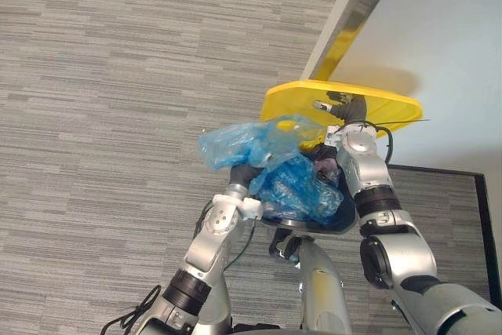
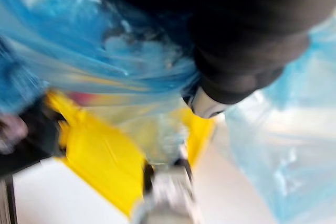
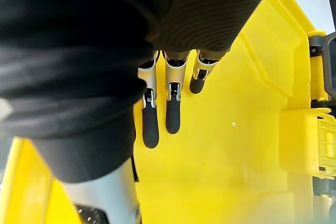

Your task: Gather rubbish on tea table into small bin, then transfer packed bag to large trash can.

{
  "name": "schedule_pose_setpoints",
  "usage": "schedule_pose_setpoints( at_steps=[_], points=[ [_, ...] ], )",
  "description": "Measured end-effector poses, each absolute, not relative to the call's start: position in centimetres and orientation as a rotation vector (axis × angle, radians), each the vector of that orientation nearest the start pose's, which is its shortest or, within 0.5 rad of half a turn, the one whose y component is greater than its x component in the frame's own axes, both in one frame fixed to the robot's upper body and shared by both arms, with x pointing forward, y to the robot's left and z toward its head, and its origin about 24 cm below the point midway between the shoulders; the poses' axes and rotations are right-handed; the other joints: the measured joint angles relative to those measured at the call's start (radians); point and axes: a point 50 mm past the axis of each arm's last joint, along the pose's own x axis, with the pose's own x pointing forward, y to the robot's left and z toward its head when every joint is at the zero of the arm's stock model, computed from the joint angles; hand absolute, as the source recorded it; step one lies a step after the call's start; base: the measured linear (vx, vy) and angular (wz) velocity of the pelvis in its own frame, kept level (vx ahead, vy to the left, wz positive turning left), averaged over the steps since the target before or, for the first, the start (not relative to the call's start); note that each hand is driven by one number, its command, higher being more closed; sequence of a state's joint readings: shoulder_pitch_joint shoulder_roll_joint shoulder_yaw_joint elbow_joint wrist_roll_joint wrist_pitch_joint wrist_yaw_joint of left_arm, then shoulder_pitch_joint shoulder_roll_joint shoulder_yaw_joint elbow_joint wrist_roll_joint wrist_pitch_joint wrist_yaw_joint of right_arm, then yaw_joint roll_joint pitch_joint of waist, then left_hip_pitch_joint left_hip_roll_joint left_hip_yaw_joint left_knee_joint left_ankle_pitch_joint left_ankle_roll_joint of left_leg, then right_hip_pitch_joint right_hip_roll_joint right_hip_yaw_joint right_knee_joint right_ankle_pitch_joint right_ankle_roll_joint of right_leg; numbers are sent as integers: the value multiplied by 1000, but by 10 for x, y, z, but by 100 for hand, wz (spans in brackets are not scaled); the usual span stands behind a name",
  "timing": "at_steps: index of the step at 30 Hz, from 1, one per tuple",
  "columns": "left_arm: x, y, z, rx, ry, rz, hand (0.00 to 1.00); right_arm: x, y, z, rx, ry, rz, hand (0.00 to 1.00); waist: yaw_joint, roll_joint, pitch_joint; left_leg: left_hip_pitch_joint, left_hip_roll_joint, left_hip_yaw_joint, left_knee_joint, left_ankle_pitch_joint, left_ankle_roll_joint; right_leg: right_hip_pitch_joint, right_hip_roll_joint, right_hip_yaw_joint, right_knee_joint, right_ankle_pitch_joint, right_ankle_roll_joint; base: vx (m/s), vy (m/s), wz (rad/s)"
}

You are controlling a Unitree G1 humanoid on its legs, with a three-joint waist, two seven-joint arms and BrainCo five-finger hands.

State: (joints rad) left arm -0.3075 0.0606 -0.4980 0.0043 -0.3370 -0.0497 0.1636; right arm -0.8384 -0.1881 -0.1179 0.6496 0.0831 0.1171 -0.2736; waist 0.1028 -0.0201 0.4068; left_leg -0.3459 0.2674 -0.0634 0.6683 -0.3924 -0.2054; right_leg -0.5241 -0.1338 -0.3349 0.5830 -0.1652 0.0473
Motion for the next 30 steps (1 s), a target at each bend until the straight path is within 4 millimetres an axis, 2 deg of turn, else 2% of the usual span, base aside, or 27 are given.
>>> schedule_pose_setpoints(
  at_steps=[5, 8, 11, 14, 20, 24, 30],
  points=[
    [267, 1, 129, -226, -265, -543, 100, 395, -173, 159, -39, -73, -260, 0, -5, -2, 1, -2, 0, 20, 0, 1, 2, -3, 10, 16, -32, 21, -1, -23, 22, -12],
    [268, -18, 142, -178, -318, -608, 100, 398, -168, 169, -34, -99, -250, 0, -10, -16, 8, -11, -4, 48, 1, 0, 3, -28, 10, 41, -40, 35, 4, -11, 28, -19],
    [277, -28, 148, -105, -342, -618, 100, 401, -161, 182, -22, -131, -233, 0, -41, -24, 12, -40, -5, 53, 14, -1, 5, -52, 12, 47, -49, 50, 4, -3, 26, -10],
    [286, -26, 139, -53, -309, -587, 100, 401, -162, 184, -25, -137, -239, 0, -52, -28, 14, -39, -5, 76, 14, -4, 10, -65, 14, 65, -48, 55, 2, 26, 23, -15],
    [298, -24, 106, 66, -174, -551, 100, 400, -161, 196, -20, -185, -237, 0, -72, -38, 20, -75, -5, 85, 21, -8, 16, -97, 18, 73, -65, 66, 3, 2, 6, -4],
    [312, -11, 77, 163, -39, -479, 100, 395, -156, 203, -27, -243, -226, 0, -97, -41, 22, -124, -1, 85, 57, -22, 28, -133, 23, 77, -62, 72, 3, 2, 18, -5],
    [327, -3, 73, 247, 4, -427, 100, 395, -143, 202, -76, -260, -182, 0, -101, -47, 40, -161, 8, 97, 87, -39, 31, -173, 36, 95, -61, 83, 2, -1, 15, -11]
  ],
)
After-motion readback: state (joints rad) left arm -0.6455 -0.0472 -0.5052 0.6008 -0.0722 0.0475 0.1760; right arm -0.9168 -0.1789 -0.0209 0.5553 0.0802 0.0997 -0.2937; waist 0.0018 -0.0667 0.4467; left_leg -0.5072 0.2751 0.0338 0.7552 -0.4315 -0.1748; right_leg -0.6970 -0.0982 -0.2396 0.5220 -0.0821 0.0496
